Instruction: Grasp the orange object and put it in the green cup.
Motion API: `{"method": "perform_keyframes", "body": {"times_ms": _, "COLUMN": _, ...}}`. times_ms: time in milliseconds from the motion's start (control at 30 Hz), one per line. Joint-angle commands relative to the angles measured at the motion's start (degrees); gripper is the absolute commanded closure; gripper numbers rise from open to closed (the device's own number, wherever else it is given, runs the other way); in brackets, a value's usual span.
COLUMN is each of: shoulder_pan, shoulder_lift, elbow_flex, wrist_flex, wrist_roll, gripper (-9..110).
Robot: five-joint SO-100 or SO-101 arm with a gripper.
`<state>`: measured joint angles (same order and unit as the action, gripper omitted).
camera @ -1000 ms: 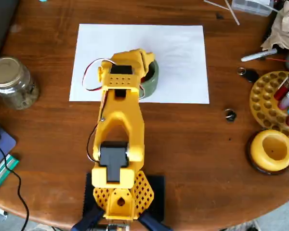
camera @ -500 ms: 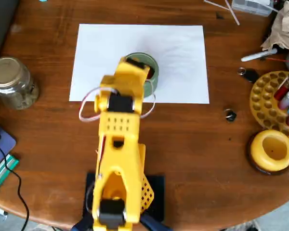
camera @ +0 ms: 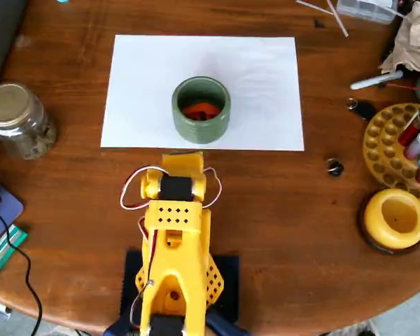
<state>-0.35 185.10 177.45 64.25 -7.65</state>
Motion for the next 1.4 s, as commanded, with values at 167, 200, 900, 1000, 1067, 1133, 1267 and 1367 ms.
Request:
{"method": "perform_keyframes", "body": {"times_ms": 167, "shoulder_pan": 1.85, "shoulder_lift": 1.67, "elbow_flex": 0.09, "wrist_flex": 1.67, "wrist_roll": -0.35, "gripper": 102}}
{"method": "perform_keyframes", "body": {"times_ms": 200, "shoulder_pan": 1.85, "shoulder_lift": 1.67, "elbow_flex": 0.09, "wrist_flex": 1.67, "wrist_roll": -0.35, "gripper": 102}}
{"method": "perform_keyframes", "body": {"times_ms": 900, "shoulder_pan": 1.85, "shoulder_lift": 1.67, "elbow_flex": 0.09, "wrist_flex": 1.67, "wrist_roll": -0.35, "gripper": 102}}
{"method": "perform_keyframes", "body": {"times_ms": 1000, "shoulder_pan": 1.85, "shoulder_lift": 1.67, "elbow_flex": 0.09, "wrist_flex": 1.67, "wrist_roll": -0.35, "gripper": 102}}
{"method": "perform_keyframes", "body": {"times_ms": 1067, "shoulder_pan": 1.85, "shoulder_lift": 1.67, "elbow_flex": 0.09, "wrist_flex": 1.67, "wrist_roll": -0.35, "gripper": 102}}
{"method": "perform_keyframes", "body": {"times_ms": 1133, "shoulder_pan": 1.85, "shoulder_lift": 1.67, "elbow_flex": 0.09, "wrist_flex": 1.67, "wrist_roll": -0.35, "gripper": 102}}
{"method": "perform_keyframes", "body": {"times_ms": 1267, "shoulder_pan": 1.85, "shoulder_lift": 1.67, "elbow_flex": 0.09, "wrist_flex": 1.67, "wrist_roll": -0.35, "gripper": 102}}
{"method": "perform_keyframes", "body": {"times_ms": 1367, "shoulder_pan": 1.85, "shoulder_lift": 1.67, "elbow_flex": 0.09, "wrist_flex": 1.67, "wrist_roll": -0.35, "gripper": 102}}
